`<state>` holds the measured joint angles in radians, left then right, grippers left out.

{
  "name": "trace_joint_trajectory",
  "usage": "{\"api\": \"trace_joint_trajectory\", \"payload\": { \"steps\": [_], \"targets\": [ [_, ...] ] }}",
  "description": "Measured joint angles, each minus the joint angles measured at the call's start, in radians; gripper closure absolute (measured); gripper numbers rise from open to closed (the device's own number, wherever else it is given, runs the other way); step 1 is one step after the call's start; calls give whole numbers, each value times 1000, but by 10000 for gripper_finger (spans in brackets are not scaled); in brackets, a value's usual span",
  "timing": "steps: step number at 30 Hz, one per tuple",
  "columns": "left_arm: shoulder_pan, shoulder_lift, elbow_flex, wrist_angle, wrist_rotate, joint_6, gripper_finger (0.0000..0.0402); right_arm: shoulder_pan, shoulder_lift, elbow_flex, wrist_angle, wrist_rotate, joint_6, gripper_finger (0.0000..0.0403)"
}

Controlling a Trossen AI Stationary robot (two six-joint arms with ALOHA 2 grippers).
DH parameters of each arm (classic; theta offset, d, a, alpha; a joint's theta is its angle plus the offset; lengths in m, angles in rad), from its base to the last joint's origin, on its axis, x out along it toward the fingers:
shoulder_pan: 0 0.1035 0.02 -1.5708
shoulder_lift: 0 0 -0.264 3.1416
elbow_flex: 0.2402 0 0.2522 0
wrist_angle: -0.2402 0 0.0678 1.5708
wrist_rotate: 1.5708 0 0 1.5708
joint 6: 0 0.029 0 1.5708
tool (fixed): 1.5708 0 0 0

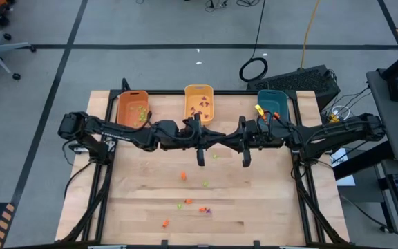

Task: Sort Halloween decoration
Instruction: Put the green spider toy into the orange bin

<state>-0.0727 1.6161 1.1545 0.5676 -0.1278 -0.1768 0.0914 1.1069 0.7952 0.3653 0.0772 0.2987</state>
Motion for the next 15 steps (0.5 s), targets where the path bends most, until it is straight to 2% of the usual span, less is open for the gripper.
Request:
{"api": "trace_joint_trajectory", "payload": {
  "steps": [10, 15],
  "targets": [
    [34, -18, 0, 2, 54, -1, 389, 0, 0, 0, -19, 1, 23, 275],
    [57, -68, 0, -16, 54, -1, 389, 0, 0, 0, -67, 5, 50, 248]
  ]
}}
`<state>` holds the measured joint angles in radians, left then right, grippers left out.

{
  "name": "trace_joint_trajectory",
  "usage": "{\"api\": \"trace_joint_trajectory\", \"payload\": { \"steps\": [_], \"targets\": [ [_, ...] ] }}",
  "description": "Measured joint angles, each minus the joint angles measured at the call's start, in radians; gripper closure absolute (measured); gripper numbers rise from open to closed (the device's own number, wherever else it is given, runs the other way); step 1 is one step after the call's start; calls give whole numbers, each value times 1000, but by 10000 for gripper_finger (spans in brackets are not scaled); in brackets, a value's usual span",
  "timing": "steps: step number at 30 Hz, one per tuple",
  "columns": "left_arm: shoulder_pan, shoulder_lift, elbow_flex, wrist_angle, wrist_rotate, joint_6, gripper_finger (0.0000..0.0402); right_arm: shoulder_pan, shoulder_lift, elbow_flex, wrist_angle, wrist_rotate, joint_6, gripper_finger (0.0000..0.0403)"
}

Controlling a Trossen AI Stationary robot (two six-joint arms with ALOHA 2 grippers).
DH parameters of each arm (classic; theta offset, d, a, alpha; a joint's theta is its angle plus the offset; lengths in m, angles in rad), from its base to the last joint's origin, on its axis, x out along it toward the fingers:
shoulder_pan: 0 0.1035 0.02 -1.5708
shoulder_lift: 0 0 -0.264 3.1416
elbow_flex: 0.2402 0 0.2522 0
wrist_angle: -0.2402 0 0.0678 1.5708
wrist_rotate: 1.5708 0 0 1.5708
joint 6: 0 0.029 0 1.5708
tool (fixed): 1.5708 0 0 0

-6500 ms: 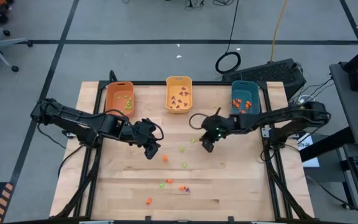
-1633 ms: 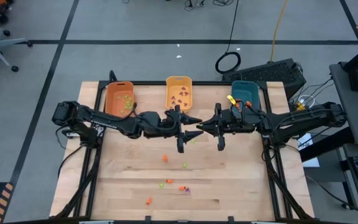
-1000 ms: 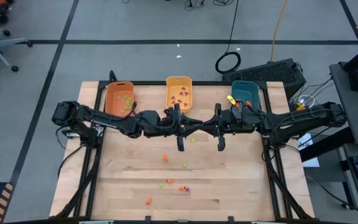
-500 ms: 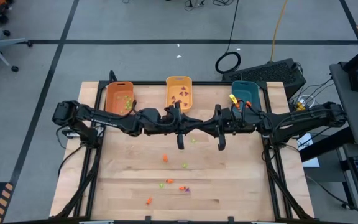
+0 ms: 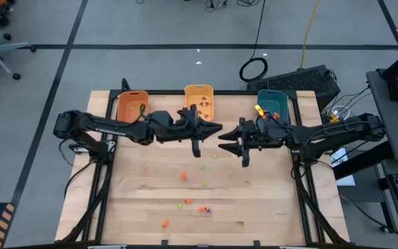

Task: Sort Halloween decoration
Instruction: Put the green spider toy into the orange bin

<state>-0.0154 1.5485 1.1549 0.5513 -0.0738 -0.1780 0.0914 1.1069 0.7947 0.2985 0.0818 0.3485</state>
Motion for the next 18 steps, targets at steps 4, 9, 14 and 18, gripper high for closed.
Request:
{"api": "trace_joint_trajectory", "payload": {
  "steps": [4, 9, 14, 18],
  "targets": [
    [33, -66, 1, -84, 0, 0, 389, 0, 0, 0, -23, -1, 17, 244],
    [92, -165, 1, -312, -27, 0, 389, 0, 0, 0, -29, -2, 17, 244],
    [162, -260, 1, -545, -45, 0, 389, 0, 0, 0, -31, -3, 16, 244],
    [218, -321, 1, -703, -46, 0, 389, 0, 0, 0, -35, -3, 14, 244]
  ]
}}
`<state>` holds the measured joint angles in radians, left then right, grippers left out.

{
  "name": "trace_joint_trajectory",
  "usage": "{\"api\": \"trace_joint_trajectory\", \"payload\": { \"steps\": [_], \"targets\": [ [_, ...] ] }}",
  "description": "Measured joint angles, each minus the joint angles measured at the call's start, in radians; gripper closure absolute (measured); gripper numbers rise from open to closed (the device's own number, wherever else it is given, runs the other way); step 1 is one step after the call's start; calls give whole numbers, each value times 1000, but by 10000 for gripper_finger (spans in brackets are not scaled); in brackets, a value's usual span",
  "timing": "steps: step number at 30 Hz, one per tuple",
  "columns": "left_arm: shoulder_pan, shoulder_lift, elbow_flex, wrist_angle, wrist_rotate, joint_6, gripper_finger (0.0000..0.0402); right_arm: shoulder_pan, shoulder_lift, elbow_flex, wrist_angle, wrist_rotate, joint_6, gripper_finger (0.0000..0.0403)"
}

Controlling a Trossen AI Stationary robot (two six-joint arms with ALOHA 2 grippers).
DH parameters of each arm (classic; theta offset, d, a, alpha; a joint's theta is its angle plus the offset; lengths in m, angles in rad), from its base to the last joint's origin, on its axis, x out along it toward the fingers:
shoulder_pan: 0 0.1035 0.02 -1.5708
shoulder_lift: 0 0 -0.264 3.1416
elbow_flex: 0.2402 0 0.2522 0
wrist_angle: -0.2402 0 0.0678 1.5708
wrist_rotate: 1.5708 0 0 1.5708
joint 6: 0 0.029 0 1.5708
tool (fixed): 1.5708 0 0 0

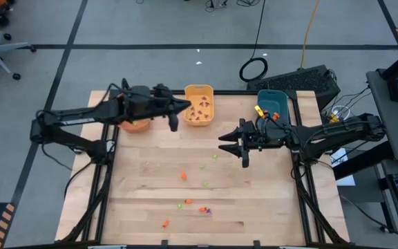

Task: Sort Halloween decoration
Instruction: Put the green spider toy into the orange bin

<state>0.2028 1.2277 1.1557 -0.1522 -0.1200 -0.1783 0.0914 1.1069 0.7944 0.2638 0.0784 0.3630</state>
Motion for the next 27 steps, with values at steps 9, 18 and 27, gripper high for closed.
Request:
{"api": "trace_joint_trajectory", "payload": {
  "steps": [9, 18, 27],
  "targets": [
    [139, -95, 0, -341, 0, -52, 389, 0, 0, 0, -6, 0, 0, 244],
    [282, -84, 0, -761, -2, -52, 389, 0, 0, 0, -7, -1, 0, 248],
    [415, -37, -2, -944, -144, -48, 389, 0, 0, 0, -7, -1, 3, 248]
  ]
}}
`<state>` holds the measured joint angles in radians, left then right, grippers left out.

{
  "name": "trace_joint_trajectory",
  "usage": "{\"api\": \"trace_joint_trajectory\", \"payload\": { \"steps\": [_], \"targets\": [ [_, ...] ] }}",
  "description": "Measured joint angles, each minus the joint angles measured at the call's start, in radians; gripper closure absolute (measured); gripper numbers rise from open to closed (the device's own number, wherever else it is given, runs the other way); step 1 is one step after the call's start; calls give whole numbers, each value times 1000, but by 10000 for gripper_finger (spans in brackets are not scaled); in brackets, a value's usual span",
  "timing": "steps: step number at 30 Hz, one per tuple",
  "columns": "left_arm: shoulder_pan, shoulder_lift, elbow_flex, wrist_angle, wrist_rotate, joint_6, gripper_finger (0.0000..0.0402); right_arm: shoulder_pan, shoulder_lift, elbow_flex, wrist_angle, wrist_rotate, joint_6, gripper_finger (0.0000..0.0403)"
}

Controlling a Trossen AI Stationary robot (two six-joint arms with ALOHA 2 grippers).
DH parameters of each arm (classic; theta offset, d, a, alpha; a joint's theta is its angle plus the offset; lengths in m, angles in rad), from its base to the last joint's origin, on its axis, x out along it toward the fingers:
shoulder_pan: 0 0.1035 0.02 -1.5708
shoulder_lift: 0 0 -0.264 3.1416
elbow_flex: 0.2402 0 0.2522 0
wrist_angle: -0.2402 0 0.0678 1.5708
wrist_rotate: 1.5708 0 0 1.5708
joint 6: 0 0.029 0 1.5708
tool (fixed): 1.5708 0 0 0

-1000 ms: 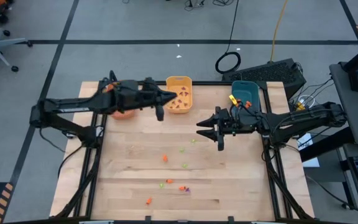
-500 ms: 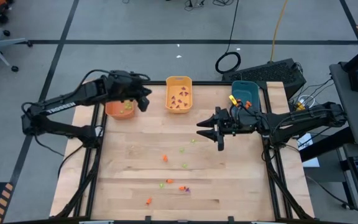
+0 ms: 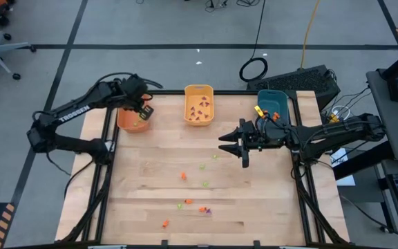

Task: Sort Halloween decoration
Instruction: Put the green spider toy into the orange bin

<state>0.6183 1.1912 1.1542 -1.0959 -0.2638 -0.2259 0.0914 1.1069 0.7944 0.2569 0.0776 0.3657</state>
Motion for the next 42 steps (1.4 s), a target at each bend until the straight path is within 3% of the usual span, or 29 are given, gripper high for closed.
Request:
{"api": "trace_joint_trajectory", "payload": {
  "steps": [10, 23, 37, 42],
  "targets": [
    [143, 144, 0, -9, 18, -2, 389, 0, 0, 0, 0, -3, 2, 248],
    [230, 343, 0, 37, 0, -3, 389, 0, 0, 0, 0, -4, 42, 248],
    [298, 351, -1, 78, 14, -35, 389, 2, 0, 0, 0, -4, 40, 248],
    [291, 332, -62, 95, 27, -99, 389, 2, 0, 0, 0, -4, 25, 248]
  ]
}}
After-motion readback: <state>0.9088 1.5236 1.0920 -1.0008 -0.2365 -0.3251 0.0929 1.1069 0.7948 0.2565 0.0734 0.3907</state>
